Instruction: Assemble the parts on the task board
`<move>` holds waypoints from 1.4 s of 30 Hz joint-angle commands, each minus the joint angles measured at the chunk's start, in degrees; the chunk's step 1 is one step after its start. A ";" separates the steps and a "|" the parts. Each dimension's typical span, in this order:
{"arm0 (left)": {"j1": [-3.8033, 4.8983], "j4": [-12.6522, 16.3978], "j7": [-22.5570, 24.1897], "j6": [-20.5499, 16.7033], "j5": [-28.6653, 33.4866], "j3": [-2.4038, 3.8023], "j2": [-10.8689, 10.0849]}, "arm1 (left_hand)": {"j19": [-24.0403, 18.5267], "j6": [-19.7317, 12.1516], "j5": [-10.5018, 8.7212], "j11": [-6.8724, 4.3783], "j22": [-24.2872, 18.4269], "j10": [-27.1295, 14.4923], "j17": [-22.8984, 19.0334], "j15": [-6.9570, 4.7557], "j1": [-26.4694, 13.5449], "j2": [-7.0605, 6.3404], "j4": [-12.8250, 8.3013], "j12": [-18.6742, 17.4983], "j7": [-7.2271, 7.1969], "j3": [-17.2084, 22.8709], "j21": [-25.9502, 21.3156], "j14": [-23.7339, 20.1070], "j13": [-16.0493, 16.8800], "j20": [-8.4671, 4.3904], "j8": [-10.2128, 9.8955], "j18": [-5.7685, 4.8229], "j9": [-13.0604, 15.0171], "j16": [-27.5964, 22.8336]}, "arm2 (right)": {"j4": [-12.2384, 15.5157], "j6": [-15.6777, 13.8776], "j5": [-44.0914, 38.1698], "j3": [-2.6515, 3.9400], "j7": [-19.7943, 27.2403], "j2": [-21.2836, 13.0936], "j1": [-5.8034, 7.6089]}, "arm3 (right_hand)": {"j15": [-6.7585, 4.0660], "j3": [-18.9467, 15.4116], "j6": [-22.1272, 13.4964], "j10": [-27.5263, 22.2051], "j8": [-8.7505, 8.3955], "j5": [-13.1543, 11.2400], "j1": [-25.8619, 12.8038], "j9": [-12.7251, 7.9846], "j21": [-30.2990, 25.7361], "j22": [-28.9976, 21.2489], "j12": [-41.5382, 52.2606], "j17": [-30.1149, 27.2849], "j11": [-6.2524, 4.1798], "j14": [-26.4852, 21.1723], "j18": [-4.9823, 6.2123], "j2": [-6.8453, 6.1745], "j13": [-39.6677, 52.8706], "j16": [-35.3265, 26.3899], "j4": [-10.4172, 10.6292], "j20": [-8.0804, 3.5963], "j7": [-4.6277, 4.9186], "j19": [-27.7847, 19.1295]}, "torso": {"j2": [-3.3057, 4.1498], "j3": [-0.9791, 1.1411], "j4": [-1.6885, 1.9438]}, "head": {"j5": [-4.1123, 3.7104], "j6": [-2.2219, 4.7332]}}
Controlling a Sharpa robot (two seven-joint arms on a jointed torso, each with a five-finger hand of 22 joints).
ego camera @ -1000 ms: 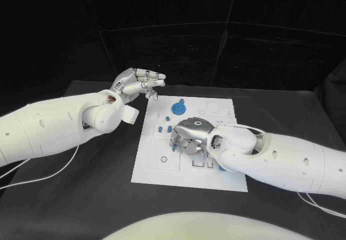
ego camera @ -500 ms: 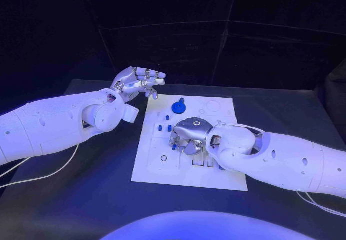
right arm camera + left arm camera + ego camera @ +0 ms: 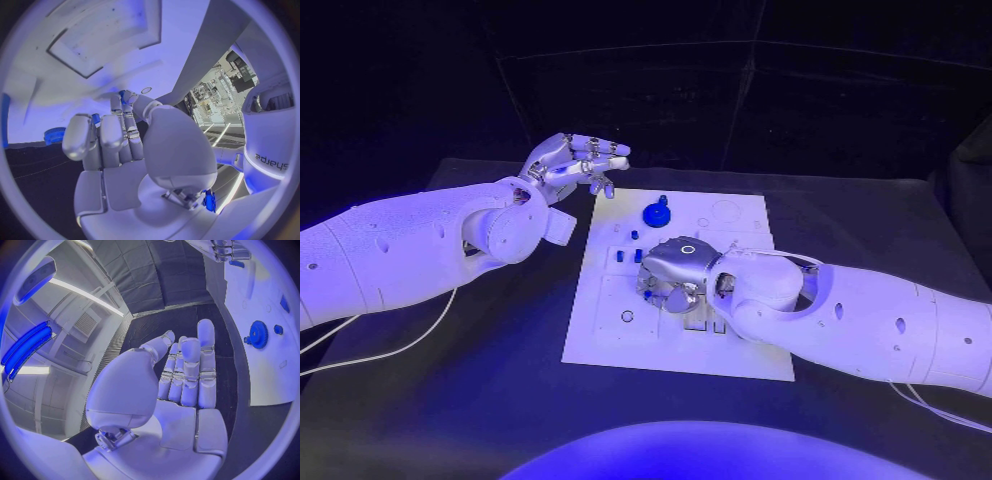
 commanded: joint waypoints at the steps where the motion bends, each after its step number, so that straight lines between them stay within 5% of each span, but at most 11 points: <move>1: 0.08 0.10 0.30 0.83 0.22 0.05 -0.04 | -0.36 -0.29 0.06 0.12 -0.07 -0.38 -0.07 -0.03 0.08 0.29 0.08 0.25 0.03 -0.38 -0.25 -0.42 0.06 0.17 0.05 0.74 -0.08 -0.20 | -0.12 0.84 -1.52 -0.28 -0.41 -0.05 -0.01 | 0.45 -0.71 -0.74 -0.67 -0.16 0.48 -0.93 -0.15 -0.12 -0.27 -0.46 -0.22 0.06 1.27 -0.07 -0.37 -0.05 -0.24 0.12 0.32 -0.02 -0.37 | 0.00 0.00 0.02 | 0.04 -0.05; 8: 0.08 0.11 0.08 0.95 0.22 0.05 -0.13 | -0.36 -0.29 0.06 0.12 -0.07 -0.38 -0.07 -0.02 0.08 0.29 0.08 0.26 0.03 -0.39 -0.25 -0.42 0.06 0.17 0.05 0.74 -0.08 -0.20 | -0.17 -3.29 -1.46 -0.48 -0.22 -0.37 -0.02 | 1.69 -3.25 -4.19 -6.64 -0.27 1.18 -2.58 -0.54 -3.11 -5.29 -1.35 -4.27 1.61 0.02 0.92 -2.26 -0.25 -3.58 0.87 1.37 1.34 -3.29 | 0.00 0.04 -0.02 | 0.05 -0.04; 17: 0.08 -0.07 -0.14 1.14 0.22 0.05 -0.20 | -0.36 -0.36 0.06 0.15 -0.10 -0.47 -0.17 0.00 0.06 0.28 0.08 0.29 0.06 -0.45 -0.29 -0.48 0.05 0.18 0.04 0.74 -0.09 -0.24 | 1.73 -12.87 2.01 -0.52 3.48 -2.71 -0.03 | 1.89 -4.85 -6.22 -7.59 -0.12 2.73 -2.01 -0.46 -3.94 -6.40 -0.18 -5.55 1.88 -0.19 1.16 -2.09 -0.05 -4.55 1.02 1.75 1.65 -3.75 | -0.04 0.08 -0.02 | -0.05 0.29; 21: 0.08 -0.20 -0.26 1.25 0.22 0.04 -0.22 | -0.36 -0.36 0.06 0.15 -0.10 -0.47 -0.17 0.00 0.06 0.28 0.08 0.29 0.06 -0.45 -0.29 -0.48 0.05 0.18 0.04 0.74 -0.09 -0.24 | 4.04 -14.65 4.83 -0.45 4.39 -5.54 0.00 | 1.83 -5.04 -6.23 -7.39 -0.09 2.98 -1.99 -0.43 -3.90 -6.33 0.08 -5.57 1.79 -0.16 1.15 -2.12 -0.03 -4.54 1.07 1.73 1.53 -3.65 | -0.07 0.04 -0.06 | -0.12 0.48; 24: 0.08 -0.25 -0.34 1.30 0.22 0.04 -0.22 | -0.36 -0.36 0.06 0.15 -0.10 -0.47 -0.17 0.00 0.06 0.28 0.08 0.29 0.06 -0.45 -0.29 -0.48 0.05 0.18 0.04 0.74 -0.09 -0.24 | 5.68 -14.24 7.40 -0.07 3.98 -8.19 0.32 | 1.75 -5.29 -6.15 -7.12 -0.02 3.10 -2.11 -0.39 -3.87 -6.26 0.37 -5.52 1.67 -0.10 1.14 -2.13 -0.02 -4.46 1.21 1.68 1.36 -3.56 | -0.12 -0.03 -0.08 | -0.41 0.68; 26: 0.08 -0.24 -0.37 1.36 0.22 0.03 -0.23 | -0.36 -0.36 0.06 0.15 -0.10 -0.47 -0.17 0.00 0.06 0.28 0.08 0.29 0.06 -0.45 -0.29 -0.48 0.05 0.18 0.04 0.74 -0.09 -0.24 | 6.45 -12.80 9.61 0.85 3.02 -10.20 0.79 | 1.68 -5.58 -6.06 -6.92 0.02 3.17 -2.23 -0.36 -3.85 -6.22 0.61 -5.52 1.57 -0.06 1.13 -2.23 -0.01 -4.43 1.32 1.62 1.24 -3.50 | -0.10 -0.04 -0.09 | -0.62 0.90; 31: 0.08 -0.19 -0.41 1.41 0.22 0.01 -0.26 | -0.36 -0.44 0.06 0.18 -0.14 -0.58 -0.27 0.02 0.07 0.27 0.07 0.34 0.09 -0.52 -0.35 -0.55 0.04 0.20 0.03 0.74 -0.09 -0.28 | 7.09 -8.65 12.87 2.09 0.25 -14.91 3.29 | 1.55 -8.82 -7.67 -8.55 -0.23 3.28 -3.09 -0.51 -4.21 -6.71 0.63 -6.21 1.42 -0.14 1.18 -3.39 -0.15 -4.89 1.95 1.48 0.84 -3.63 | -0.04 0.00 -0.17 | -1.52 1.51; 34: 0.08 -0.18 -0.41 1.43 0.22 -0.02 -0.26 | -0.36 -0.44 0.06 0.18 -0.14 -0.58 -0.27 0.02 0.07 0.27 0.07 0.34 0.09 -0.52 -0.35 -0.55 0.04 0.20 0.03 0.74 -0.09 -0.28 | 6.75 -6.25 12.49 2.40 -1.30 -16.98 4.72 | 1.50 -12.08 -9.12 -10.07 -0.25 3.22 -2.71 -0.52 -4.73 -7.40 0.70 -6.73 1.38 -0.23 1.29 -3.47 -0.12 -5.28 2.25 1.44 0.62 -3.99 | -0.04 0.02 -0.21 | -1.84 1.74; 38: 0.08 -0.20 -0.39 1.48 0.22 -0.05 -0.18 | -0.36 -0.44 0.06 0.18 -0.14 -0.58 -0.27 0.02 0.07 0.27 0.07 0.34 0.09 -0.52 -0.35 -0.55 0.04 0.20 0.03 0.74 -0.09 -0.28 | 6.22 -3.62 10.37 2.59 -2.78 -18.61 5.63 | 1.54 -20.11 -10.62 -12.05 -0.06 2.87 -0.09 -0.36 -5.38 -8.13 1.77 -7.47 1.42 -0.22 1.38 -2.00 0.00 -5.73 3.53 1.47 -0.20 -4.24 | 0.02 0.01 0.06 | -2.44 2.07; 41: 0.07 -0.24 -0.40 1.52 0.22 -0.08 -0.12 | -0.36 -0.44 0.06 0.18 -0.14 -0.58 -0.27 0.02 0.07 0.27 0.07 0.34 0.09 -0.52 -0.35 -0.55 0.04 0.20 0.03 0.74 -0.09 -0.28 | 5.91 -1.41 9.17 2.64 -3.43 -18.91 5.89 | 1.57 -22.64 -10.69 -12.51 -0.07 2.78 1.38 -0.33 -5.54 -8.32 2.49 -7.67 1.43 -0.19 1.40 -1.34 -0.02 -5.80 4.24 1.48 -0.54 -4.24 | 0.04 0.07 0.09 | -2.52 2.16; 42: 0.07 -0.24 -0.41 1.53 0.22 -0.10 -0.11 | -0.36 -0.44 0.06 0.18 -0.14 -0.58 -0.27 0.02 0.07 0.27 0.07 0.34 0.09 -0.52 -0.35 -0.55 0.04 0.20 0.03 0.74 -0.09 -0.28 | 5.84 -0.45 8.90 2.65 -3.65 -18.91 5.94 | 1.50 -23.26 -10.40 -12.50 0.02 2.83 1.94 -0.29 -5.60 -8.39 2.86 0.02 1.38 1.95 1.40 -1.05 -0.01 0.95 4.44 1.45 -0.53 -4.21 | 0.03 0.07 0.10 | -2.53 2.14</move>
